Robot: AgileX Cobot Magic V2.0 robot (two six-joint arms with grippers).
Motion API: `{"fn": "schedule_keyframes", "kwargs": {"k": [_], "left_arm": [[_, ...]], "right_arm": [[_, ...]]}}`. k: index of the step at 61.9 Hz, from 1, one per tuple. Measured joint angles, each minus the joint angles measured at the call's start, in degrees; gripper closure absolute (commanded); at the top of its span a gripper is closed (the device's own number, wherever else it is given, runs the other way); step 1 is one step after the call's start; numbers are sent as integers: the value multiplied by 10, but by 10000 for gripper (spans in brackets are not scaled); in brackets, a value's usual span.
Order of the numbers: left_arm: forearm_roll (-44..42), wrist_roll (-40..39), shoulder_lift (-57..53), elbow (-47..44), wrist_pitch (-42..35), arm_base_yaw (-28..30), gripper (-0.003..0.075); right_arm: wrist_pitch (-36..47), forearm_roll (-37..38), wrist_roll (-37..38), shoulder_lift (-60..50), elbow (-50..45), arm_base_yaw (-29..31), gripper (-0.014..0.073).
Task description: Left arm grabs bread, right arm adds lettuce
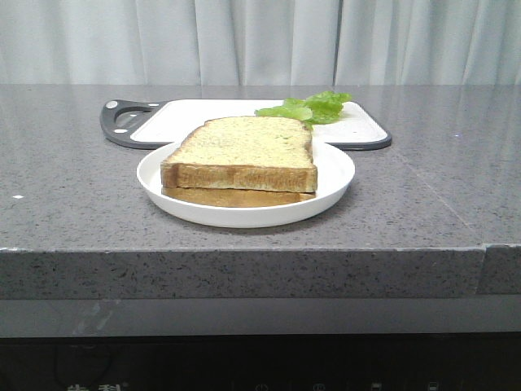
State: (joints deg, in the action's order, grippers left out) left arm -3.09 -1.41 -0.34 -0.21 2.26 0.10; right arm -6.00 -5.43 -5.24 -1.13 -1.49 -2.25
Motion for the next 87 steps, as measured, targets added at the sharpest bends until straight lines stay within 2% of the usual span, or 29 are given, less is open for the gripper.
{"fn": "schedule_keyframes", "kwargs": {"k": [47, 63, 72, 87], "left_arm": [[0, 0, 0, 0, -2, 0, 741], [23, 0, 0, 0, -39, -1, 741], [61, 0, 1, 39, -13, -1, 741], [70, 0, 67, 235, 94, -1, 741]], "right_arm": [[3, 0, 0, 0, 0, 0, 651], [23, 0, 0, 0, 3, 0, 651], [-3, 0, 0, 0, 76, 0, 651], [-113, 0, 0, 46, 268, 0, 651]]}}
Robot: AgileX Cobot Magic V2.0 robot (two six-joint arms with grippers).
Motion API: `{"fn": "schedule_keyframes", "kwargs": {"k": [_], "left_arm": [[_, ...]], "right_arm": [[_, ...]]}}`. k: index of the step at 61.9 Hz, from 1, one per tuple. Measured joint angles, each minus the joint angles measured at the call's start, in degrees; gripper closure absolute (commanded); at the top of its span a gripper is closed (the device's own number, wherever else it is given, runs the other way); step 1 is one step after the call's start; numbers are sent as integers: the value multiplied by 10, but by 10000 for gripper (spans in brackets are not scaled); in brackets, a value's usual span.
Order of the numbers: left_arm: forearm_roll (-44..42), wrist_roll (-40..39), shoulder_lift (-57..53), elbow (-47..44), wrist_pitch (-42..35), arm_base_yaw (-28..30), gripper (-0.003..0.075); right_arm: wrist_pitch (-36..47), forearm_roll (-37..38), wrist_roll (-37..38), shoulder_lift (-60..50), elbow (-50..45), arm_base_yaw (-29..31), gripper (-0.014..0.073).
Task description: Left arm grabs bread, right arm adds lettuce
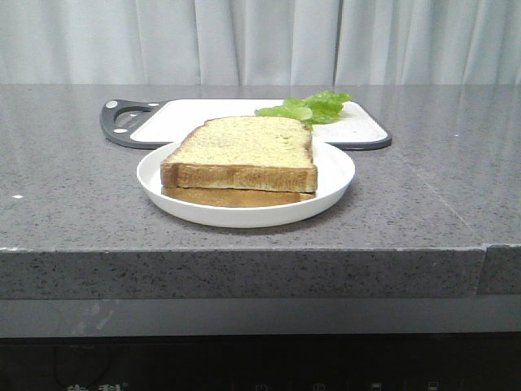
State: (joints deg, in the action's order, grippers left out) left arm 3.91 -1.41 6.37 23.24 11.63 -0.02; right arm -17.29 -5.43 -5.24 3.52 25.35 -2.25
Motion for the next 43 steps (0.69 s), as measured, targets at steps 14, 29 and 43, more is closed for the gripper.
{"fn": "schedule_keyframes", "kwargs": {"k": [14, 29, 43], "left_arm": [[0, 2, 133, 156, 120, 0, 741], [0, 3, 223, 166, 178, 0, 741], [0, 5, 277, 166, 180, 0, 741]], "right_arm": [[-94, 0, 0, 125, 114, 0, 651], [-137, 0, 0, 207, 117, 0, 651], [-149, 0, 0, 258, 117, 0, 643]]}}
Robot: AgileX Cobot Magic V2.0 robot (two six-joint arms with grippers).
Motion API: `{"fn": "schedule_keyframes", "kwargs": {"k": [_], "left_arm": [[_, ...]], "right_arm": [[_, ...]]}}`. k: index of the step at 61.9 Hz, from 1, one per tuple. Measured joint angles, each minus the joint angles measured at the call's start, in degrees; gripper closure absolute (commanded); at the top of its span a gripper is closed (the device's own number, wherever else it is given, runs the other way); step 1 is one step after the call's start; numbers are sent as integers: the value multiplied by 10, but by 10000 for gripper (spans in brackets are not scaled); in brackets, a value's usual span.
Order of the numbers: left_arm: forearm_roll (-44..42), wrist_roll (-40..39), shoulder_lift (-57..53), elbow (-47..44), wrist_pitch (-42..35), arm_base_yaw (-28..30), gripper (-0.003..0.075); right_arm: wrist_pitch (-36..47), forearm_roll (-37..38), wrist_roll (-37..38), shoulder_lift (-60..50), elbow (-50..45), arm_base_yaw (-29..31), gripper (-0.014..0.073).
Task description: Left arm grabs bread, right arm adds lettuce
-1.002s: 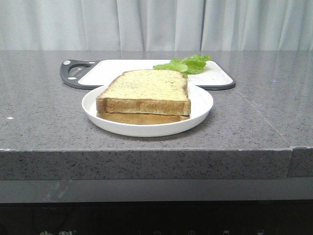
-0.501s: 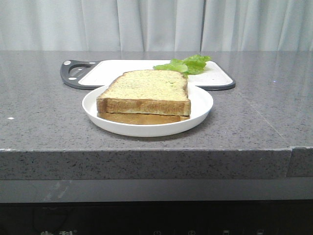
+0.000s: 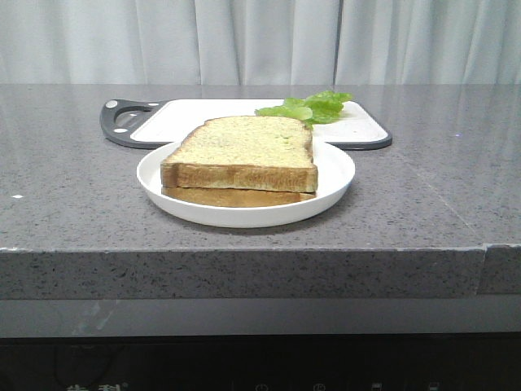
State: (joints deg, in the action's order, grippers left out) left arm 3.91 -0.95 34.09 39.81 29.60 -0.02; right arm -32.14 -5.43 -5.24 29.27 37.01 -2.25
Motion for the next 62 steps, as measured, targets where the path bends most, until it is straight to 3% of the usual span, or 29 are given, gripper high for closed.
{"fn": "schedule_keyframes", "kwargs": {"k": [5, 9, 15, 20, 23, 29, 44, 62], "left_arm": [[0, 0, 16, 0, 0, 0, 738], [-6, 0, 24, 0, 0, 0, 701], [-14, 0, 30, 0, 0, 0, 567], [-18, 0, 33, 0, -1, 0, 422], [-19, 0, 33, 0, -3, 0, 342], [-16, 0, 33, 0, -8, 0, 272], [80, 47, 66, 9, -9, -25, 270], [135, 88, 226, 90, 51, -180, 279]], "right_arm": [[-3, 0, 0, 13, 0, 0, 575], [-5, 0, 0, 20, 0, 0, 464], [-6, 0, 0, 24, 0, 0, 246], [-6, 0, 0, 24, 0, 0, 152], [-7, 0, 0, 24, 0, 0, 144], [-8, 0, 0, 24, 0, 0, 146], [-14, 0, 0, 24, 0, 0, 146], [-15, 0, 0, 24, 0, 0, 146]]}}
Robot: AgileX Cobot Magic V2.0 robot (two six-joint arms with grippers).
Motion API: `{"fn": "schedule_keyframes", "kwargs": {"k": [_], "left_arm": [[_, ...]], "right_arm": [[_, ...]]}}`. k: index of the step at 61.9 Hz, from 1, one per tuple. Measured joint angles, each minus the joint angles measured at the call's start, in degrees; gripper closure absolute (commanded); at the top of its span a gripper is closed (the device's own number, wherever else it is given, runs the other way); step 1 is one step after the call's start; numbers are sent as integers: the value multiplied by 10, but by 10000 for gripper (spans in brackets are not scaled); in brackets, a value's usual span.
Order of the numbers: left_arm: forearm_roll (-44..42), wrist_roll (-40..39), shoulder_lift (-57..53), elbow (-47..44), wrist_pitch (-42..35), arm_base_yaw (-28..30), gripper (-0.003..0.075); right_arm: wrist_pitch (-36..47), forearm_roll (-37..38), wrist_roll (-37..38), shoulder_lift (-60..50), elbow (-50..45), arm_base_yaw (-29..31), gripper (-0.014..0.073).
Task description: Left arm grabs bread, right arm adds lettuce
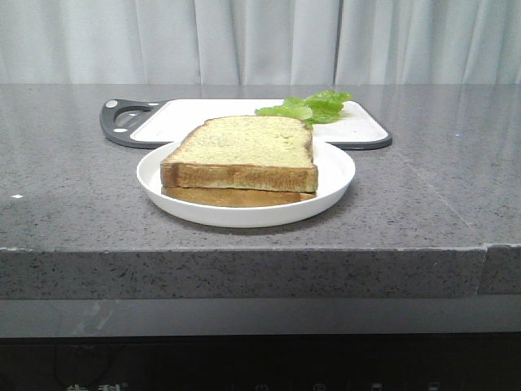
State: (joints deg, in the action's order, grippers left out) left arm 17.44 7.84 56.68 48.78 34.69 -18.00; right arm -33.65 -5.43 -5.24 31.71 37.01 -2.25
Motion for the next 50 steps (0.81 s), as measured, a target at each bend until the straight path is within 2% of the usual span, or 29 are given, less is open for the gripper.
{"fn": "schedule_keyframes", "kwargs": {"k": [9, 15, 33, 50], "left_arm": [[14, 1, 88, 51, 17, -59, 283], [32, 2, 148, 92, 39, -78, 283], [68, 2, 317, 224, 143, -83, 283], [94, 2, 388, 292, 171, -83, 283]], "right_arm": [[0, 0, 0, 0, 0, 0, 146], [0, 0, 0, 0, 0, 0, 146], [0, 0, 0, 0, 0, 0, 146], [0, 0, 0, 0, 0, 0, 146]]}}
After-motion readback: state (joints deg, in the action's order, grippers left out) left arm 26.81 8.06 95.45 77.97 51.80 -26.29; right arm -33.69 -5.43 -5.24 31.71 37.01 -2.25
